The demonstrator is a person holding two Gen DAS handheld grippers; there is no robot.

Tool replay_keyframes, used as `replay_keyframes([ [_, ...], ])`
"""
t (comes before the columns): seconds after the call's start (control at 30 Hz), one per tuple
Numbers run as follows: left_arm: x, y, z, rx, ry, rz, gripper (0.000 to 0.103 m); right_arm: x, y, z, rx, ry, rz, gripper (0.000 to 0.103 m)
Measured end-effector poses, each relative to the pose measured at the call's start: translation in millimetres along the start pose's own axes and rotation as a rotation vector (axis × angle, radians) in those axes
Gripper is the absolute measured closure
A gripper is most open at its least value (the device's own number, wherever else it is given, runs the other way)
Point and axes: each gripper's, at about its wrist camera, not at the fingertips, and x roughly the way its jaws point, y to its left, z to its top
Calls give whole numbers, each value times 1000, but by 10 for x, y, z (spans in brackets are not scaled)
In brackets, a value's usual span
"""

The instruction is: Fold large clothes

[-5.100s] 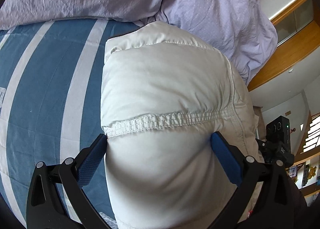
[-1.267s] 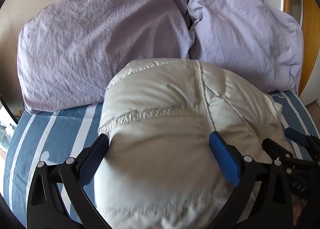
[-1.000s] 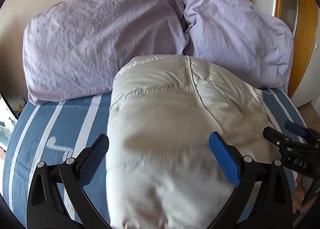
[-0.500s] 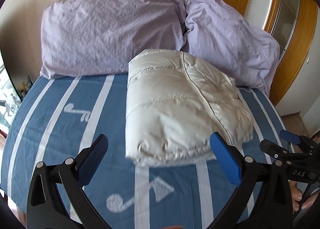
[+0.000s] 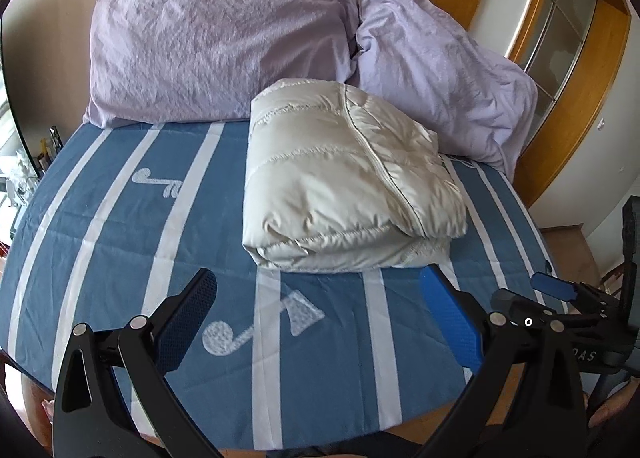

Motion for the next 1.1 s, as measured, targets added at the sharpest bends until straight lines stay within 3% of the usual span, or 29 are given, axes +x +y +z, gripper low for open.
replay_keyframes([
  [1.1,-79,-55,-164,-41,3,-47,1,-67,-30,-116,22,-23,32,2],
])
